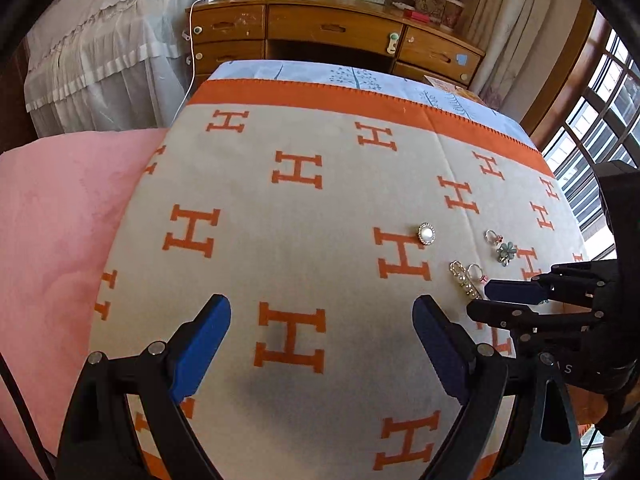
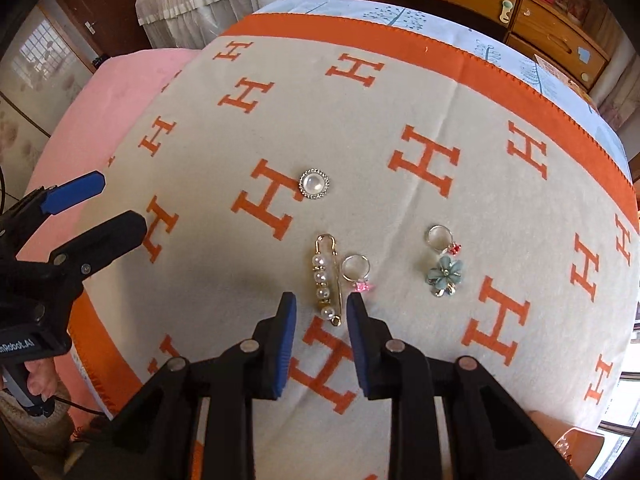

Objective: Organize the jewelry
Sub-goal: 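Grasp the pearl safety pin with the right tool while the left tool approaches the round pearl brooch, then carry the safety pin and pearl brooch into the pink tray with both tools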

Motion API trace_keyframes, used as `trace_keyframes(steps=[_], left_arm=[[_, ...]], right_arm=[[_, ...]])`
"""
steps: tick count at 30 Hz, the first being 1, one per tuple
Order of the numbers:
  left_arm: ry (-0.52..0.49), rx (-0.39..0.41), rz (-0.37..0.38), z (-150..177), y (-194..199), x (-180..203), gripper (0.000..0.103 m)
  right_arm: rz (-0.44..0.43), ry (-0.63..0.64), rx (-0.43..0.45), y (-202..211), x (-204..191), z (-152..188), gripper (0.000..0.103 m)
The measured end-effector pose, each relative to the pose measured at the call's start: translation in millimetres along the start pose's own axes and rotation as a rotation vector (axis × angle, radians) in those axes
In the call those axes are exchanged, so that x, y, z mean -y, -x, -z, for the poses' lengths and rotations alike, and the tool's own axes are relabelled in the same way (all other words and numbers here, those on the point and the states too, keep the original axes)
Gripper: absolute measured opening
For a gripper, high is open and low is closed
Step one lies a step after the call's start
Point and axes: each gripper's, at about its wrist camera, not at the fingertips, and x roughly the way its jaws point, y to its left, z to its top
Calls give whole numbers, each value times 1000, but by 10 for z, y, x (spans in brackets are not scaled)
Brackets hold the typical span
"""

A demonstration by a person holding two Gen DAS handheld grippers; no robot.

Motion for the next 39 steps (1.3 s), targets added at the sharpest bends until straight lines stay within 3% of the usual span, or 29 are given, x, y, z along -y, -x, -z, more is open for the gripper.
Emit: trace_keyframes(steps=[6, 9, 12, 17, 25, 31, 36, 38, 39], left_arm=[[-1, -15, 10, 12, -99, -32, 91], [-17, -11, 9, -7, -107, 10, 91], [-41, -9, 5, -48, -129, 87, 91], [-95, -6, -7, -167, -222, 290, 91], [-161, -12, -33, -395, -464, 740, 91], [-163, -45, -112, -449, -708, 1009, 73], [-141, -60, -160, -471, -794, 1122, 69], [-141, -69, -148, -482, -798, 1161, 56], [-141, -78, -139, -487, -794, 1181, 44]], right_arm=[[95, 96, 29, -28, -147, 25, 19], [125, 132, 47, -41, -199, 36, 7], [147, 146, 64, -23, -212, 80, 7], [33, 12, 116, 134, 41, 151, 7], [-139, -214, 285, 618, 499, 387, 7], [-216, -298, 350, 752, 751, 601, 7], [-280, -328, 383, 790, 902, 711, 7], [-302, -334, 393, 802, 957, 744, 7], [-314, -339, 399, 812, 982, 769, 7]])
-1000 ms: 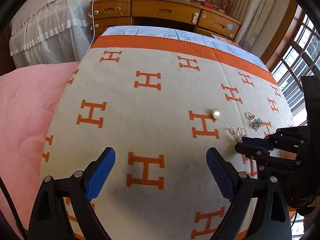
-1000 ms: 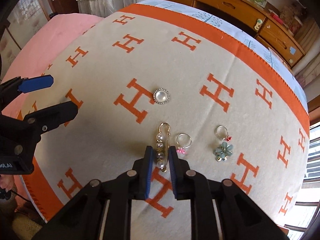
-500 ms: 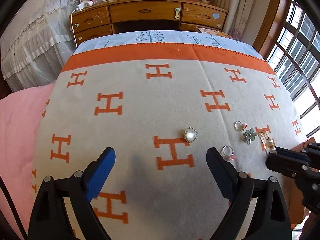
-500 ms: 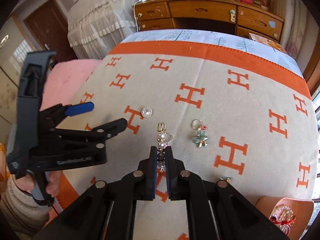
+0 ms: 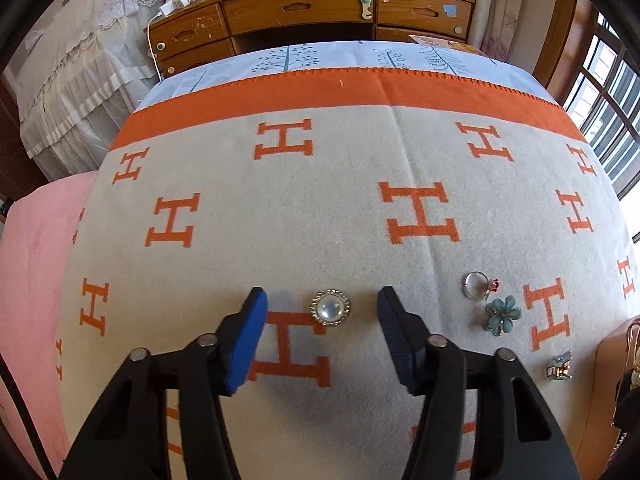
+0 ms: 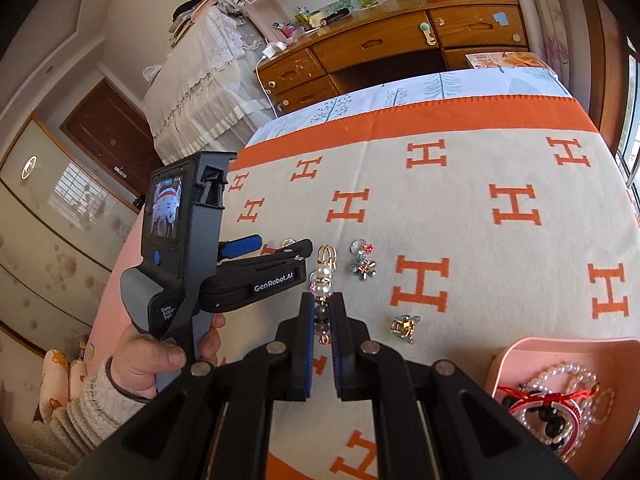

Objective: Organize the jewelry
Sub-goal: 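Carry the safety pin and pearl brooch into the pink tray with both tools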

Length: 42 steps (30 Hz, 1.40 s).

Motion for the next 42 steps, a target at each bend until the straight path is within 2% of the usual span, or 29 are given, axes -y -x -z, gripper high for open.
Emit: trace_keyframes(steps=[1, 3, 6, 10, 16, 22, 30, 35, 42], left_arm=[[-1, -6, 0, -9, 6, 17, 31], [-3, -11, -20, -8, 16, 53, 17], [20, -7, -9, 2, 18, 52, 16], [73, -27, 64, 48, 135, -43, 16], [65, 31, 135, 135, 665, -6, 16], [-27, 124, 209, 272, 1268, 331, 16], [-216, 197, 367, 562, 1869, 1109, 17], [-334, 184, 440, 813, 1961, 1601, 17], [-424, 99, 466, 1127, 1759, 2010, 17]], right_arm=[[-10, -5, 4, 25, 28, 11, 7], [-25, -14, 15, 77, 78, 26, 7], [-39, -21, 32, 163, 134, 61, 7], [-48, -34, 59, 317, 203, 107, 7], [-58, -44, 120, 625, 248, 194, 7], [-47, -54, 180, 998, 278, 340, 7], [10, -72, 280, 1573, 338, 605, 7], [54, -104, 298, 1758, 438, 791, 7], [119, -174, 257, 1763, 709, 969, 7]])
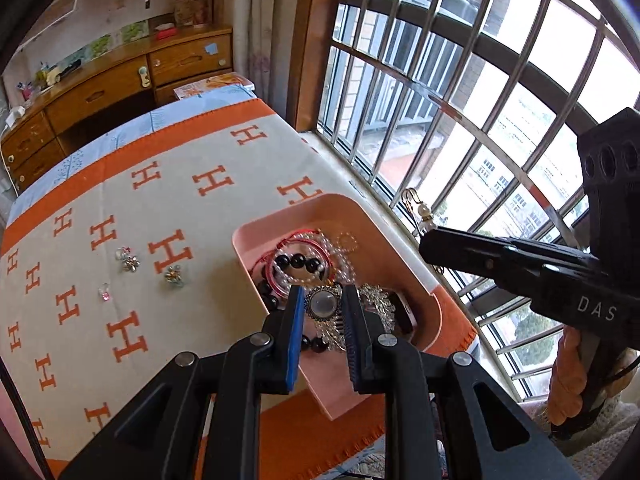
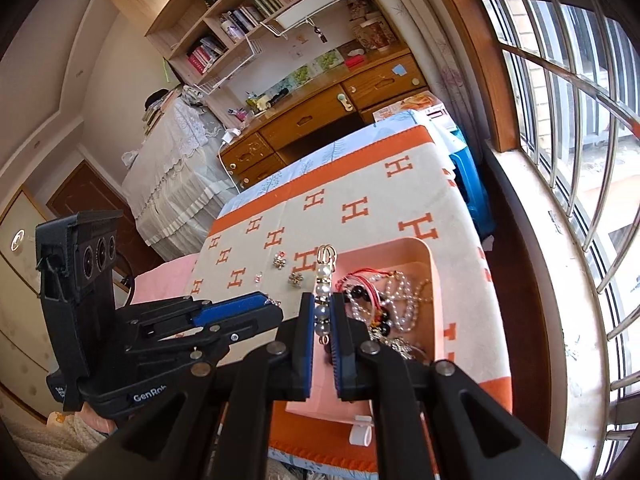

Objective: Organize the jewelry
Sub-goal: 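Carry the safety pin and pearl brooch into the pink tray with both tools, then open both tools over the tray and withdraw them toward the blanket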

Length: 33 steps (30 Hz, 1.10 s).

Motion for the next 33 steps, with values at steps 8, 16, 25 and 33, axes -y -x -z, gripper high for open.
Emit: trace_keyframes(steps=[8, 16, 25, 33], left_arm=[[-39, -127, 11, 242, -406, 156, 17], [-46, -118, -7, 282, -417, 148, 47], [-61, -77, -37, 292, -295, 106, 59], [-44, -25, -77, 328, -115, -37, 73]], right_arm=[[118, -5, -68, -267, 197, 97, 7], [172, -49, -104, -401, 334, 162, 8], [175, -65, -125, -416, 286, 202, 8], [189, -87, -135, -420, 261, 242, 24]])
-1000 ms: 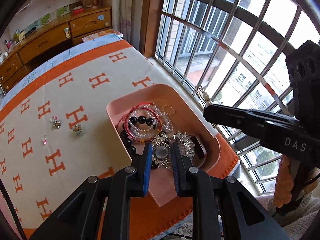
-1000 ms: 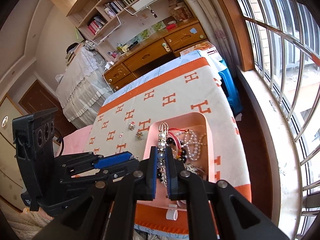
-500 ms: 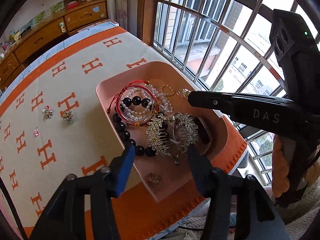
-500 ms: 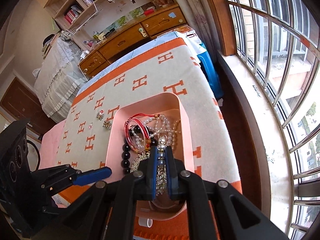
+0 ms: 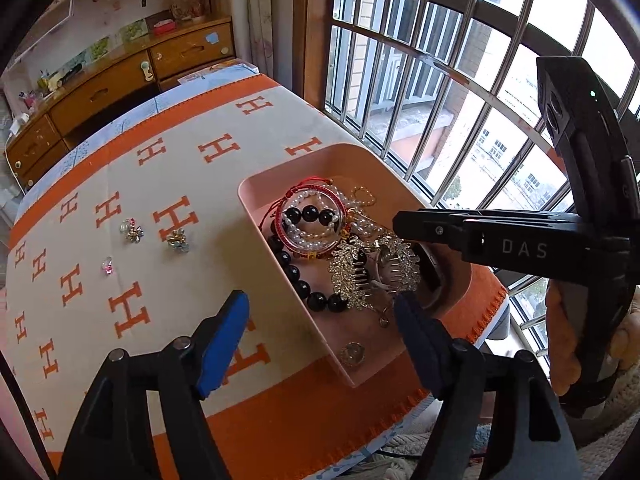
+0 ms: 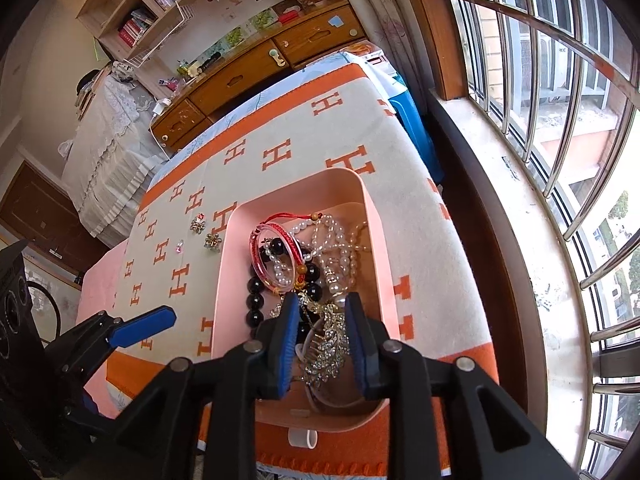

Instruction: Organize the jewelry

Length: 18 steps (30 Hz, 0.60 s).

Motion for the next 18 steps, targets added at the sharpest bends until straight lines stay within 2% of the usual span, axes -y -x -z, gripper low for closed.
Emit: trace_keyframes(steps=[8, 18], left_arm=[[82, 28, -86, 70, 167, -399, 73], [270, 174, -283, 42, 821, -1412, 73]], right_arm=[[-27, 53, 48, 109, -232, -18, 24], [-87, 242, 58, 152, -953, -290, 24]])
